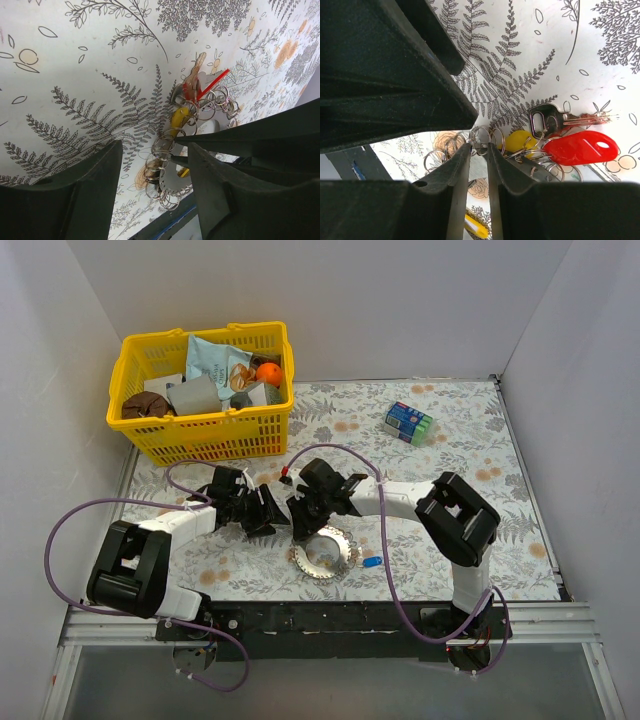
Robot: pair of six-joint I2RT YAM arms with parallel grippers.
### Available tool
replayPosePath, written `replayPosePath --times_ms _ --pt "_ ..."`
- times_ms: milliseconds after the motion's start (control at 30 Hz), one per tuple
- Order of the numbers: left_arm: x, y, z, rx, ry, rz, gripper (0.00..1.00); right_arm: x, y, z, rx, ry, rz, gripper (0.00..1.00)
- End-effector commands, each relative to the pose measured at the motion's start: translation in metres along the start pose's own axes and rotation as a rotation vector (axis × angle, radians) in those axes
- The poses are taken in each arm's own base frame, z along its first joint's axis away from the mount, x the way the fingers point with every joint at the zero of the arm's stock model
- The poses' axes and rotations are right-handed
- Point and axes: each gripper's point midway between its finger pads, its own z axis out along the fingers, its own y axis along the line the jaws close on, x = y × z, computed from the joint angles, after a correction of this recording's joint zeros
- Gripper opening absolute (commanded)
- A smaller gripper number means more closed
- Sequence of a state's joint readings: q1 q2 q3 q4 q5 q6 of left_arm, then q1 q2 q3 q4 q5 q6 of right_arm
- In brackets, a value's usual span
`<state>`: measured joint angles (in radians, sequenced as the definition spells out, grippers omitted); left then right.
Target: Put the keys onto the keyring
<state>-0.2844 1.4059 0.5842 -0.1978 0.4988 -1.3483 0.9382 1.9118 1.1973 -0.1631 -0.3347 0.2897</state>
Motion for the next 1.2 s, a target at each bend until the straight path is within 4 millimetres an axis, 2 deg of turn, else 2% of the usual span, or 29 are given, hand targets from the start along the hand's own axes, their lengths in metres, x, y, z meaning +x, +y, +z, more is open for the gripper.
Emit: replayPosePath --times_ms 0,167,267,500,567,833,1000,1167 --pt "-0.007 -0.012 -0.006 0.037 -0.032 0.043 0.54 -0.006 0.006 0.003 -0.020 -0.005 -0.016 0.28" --pt "-0.005 -0.010 -0.006 0.031 -0.030 0.038 0.54 -0.010 0.012 -0.001 -0.036 -0.017 -0.025 0.29" --pt "-0.005 -0.011 -0.008 0.036 -0.036 0.042 0.54 -0.012 0.014 -0.006 -0.032 -0.027 -0.025 0.32" --pt "-0.001 -0.015 -0.010 0.071 -0.028 0.072 0.50 -0.026 0.016 -0.026 0.012 -0.098 -0.031 0.49" --pt "0.002 -0.016 -0.011 0.084 -0.020 0.073 0.49 -0.026 0.018 -0.031 0.013 -0.110 -0.029 0.51" --pt "0.014 -0.018 -0.005 0.104 0.004 0.077 0.46 -0.015 0.025 -0.037 -0.026 -0.115 -0.019 0.49" --pt "0.012 -0.019 -0.003 0.105 0.001 0.076 0.45 -0.007 0.032 -0.027 -0.056 -0.086 -0.035 0.41" --pt "0.013 -0.017 -0.002 0.099 0.002 0.072 0.44 -0.008 0.028 -0.018 -0.045 -0.073 -0.026 0.37"
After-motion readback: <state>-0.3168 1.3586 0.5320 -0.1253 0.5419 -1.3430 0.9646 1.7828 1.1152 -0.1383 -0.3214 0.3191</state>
